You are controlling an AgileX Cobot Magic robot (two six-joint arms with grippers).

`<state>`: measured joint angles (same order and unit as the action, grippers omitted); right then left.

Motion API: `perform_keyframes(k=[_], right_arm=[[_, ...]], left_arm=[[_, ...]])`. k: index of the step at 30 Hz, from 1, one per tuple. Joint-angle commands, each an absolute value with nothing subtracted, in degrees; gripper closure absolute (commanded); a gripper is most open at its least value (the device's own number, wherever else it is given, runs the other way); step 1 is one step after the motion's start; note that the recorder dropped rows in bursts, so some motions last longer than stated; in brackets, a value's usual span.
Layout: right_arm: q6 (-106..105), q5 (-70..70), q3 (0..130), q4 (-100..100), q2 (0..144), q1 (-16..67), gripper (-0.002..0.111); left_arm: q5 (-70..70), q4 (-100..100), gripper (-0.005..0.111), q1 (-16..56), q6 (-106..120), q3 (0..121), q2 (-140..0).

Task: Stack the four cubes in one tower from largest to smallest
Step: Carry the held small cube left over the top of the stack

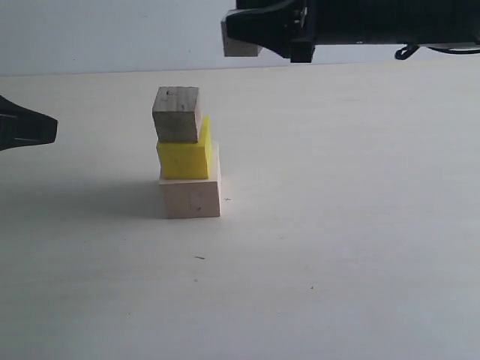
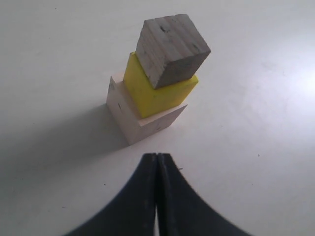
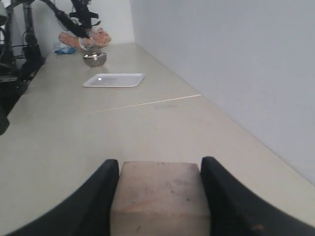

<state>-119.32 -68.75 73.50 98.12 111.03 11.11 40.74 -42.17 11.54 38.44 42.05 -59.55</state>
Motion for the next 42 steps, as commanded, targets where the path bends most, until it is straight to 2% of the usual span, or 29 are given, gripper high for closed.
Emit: perform_keyframes(k=[1,11,42], right_arm=[[-120.9,-70.0,75.8,98.3,112.6,15.4,0.108],[-120.6,-70.0,79.0,98.6,115.1,20.3,0.108],[-120.6,-70.0,82.7,96.4,118.8,22.7,0.108]], left_arm=[[41.0,-42.2,0.107,11.4,38.6,42.0,-59.6],[41.0,-42.2,0.107,11.4,38.8,42.0,-59.6],[40.3,-42.1,0.107,11.4,38.8,42.0,-59.6]])
